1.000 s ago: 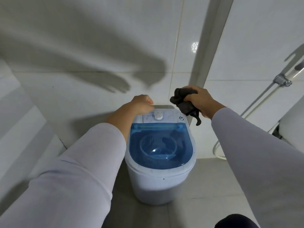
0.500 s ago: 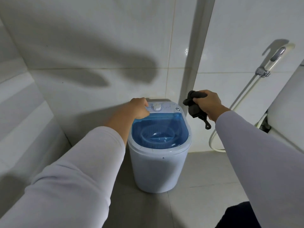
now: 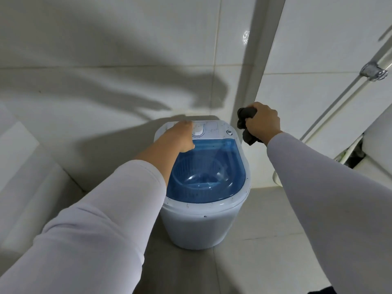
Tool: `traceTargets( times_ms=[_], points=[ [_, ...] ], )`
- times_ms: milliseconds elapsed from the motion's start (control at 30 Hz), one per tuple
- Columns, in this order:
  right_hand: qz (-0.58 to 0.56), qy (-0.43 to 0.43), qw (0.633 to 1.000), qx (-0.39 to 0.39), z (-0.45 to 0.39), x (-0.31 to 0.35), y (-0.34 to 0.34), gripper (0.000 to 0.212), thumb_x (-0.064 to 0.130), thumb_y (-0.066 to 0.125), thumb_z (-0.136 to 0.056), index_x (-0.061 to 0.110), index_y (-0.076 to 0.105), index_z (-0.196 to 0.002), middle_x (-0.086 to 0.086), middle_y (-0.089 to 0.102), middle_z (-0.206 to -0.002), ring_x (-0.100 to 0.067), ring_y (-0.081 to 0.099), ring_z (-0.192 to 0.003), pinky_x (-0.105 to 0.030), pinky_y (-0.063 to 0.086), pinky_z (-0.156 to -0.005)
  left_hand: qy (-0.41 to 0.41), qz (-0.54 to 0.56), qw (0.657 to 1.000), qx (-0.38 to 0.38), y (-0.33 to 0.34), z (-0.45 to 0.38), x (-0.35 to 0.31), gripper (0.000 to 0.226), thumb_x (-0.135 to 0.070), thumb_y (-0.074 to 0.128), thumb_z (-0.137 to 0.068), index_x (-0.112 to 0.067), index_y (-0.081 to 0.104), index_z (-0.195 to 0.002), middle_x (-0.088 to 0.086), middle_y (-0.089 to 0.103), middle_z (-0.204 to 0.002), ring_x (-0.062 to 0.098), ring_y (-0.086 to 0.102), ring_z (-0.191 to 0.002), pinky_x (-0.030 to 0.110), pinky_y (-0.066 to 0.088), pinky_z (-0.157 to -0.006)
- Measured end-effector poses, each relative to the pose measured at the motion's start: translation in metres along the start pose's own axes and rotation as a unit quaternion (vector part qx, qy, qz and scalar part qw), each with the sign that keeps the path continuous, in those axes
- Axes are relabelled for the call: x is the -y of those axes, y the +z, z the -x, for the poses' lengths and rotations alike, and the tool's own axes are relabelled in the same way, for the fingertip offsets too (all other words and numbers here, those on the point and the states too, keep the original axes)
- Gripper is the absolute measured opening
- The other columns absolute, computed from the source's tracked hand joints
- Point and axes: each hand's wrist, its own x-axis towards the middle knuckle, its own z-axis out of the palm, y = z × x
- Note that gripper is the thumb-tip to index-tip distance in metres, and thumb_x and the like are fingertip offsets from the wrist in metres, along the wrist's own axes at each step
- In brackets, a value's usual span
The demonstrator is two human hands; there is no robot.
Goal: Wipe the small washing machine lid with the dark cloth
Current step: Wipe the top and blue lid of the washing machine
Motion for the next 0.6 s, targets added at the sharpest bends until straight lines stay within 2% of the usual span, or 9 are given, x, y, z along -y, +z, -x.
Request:
traceTargets(
  times_ms=[100,167,300,467,600],
  points=[
    [0.055,-0.018,0.998,0.004,-0.026,0.001,0.020,0.042,0.007,0.048,-0.084,0.018,0.056,-0.124,-0.016,0.060,-0.122,-0.037,0.057,-0.111,-0.031,0.040,-0.077,0.013,-0.024,0.999,0.023,0.003,-0.020,-0.001,0.083,-0.019,0.072,-0.082,-0.007,0.024,-0.149,0.011,0.032,-0.152,0.031,0.044,-0.132,0.041,0.041,-0.106],
    [0.096,-0.032,0.995,0.010,-0.038,0.002,0.033,0.042,0.006,0.048,-0.086,0.019,0.056,-0.125,-0.018,0.059,-0.121,-0.038,0.056,-0.110,-0.032,0.041,-0.077,0.016,-0.048,0.998,0.044,0.004,-0.030,-0.003,0.093,-0.022,0.077,-0.079,-0.006,0.020,-0.150,0.011,0.028,-0.155,0.032,0.038,-0.138,0.046,0.038,-0.109],
    [0.131,-0.051,0.990,0.033,-0.057,0.001,0.055,0.043,0.002,0.047,-0.086,0.018,0.057,-0.124,-0.017,0.061,-0.120,-0.037,0.059,-0.108,-0.033,0.046,-0.079,0.008,-0.084,0.994,0.062,0.003,-0.041,-0.003,0.090,-0.026,0.078,-0.077,-0.004,0.025,-0.146,0.011,0.038,-0.149,0.032,0.045,-0.132,0.045,0.042,-0.104],
    [0.138,-0.071,0.983,0.097,-0.071,-0.004,0.072,0.040,0.004,0.047,-0.088,0.014,0.058,-0.125,-0.015,0.062,-0.122,-0.034,0.058,-0.112,-0.028,0.043,-0.079,0.005,-0.077,0.995,0.065,0.010,-0.047,0.002,0.086,-0.028,0.077,-0.079,-0.007,0.026,-0.145,0.009,0.046,-0.144,0.032,0.048,-0.128,0.050,0.040,-0.105],
    [0.132,-0.085,0.979,0.126,-0.072,-0.002,0.076,0.043,0.005,0.047,-0.087,0.015,0.059,-0.128,-0.015,0.063,-0.123,-0.033,0.059,-0.112,-0.033,0.049,-0.093,-0.006,-0.073,0.995,0.069,0.013,-0.046,0.002,0.095,-0.028,0.076,-0.080,-0.009,0.016,-0.151,0.008,0.038,-0.151,0.031,0.041,-0.136,0.054,0.033,-0.110]
  ],
)
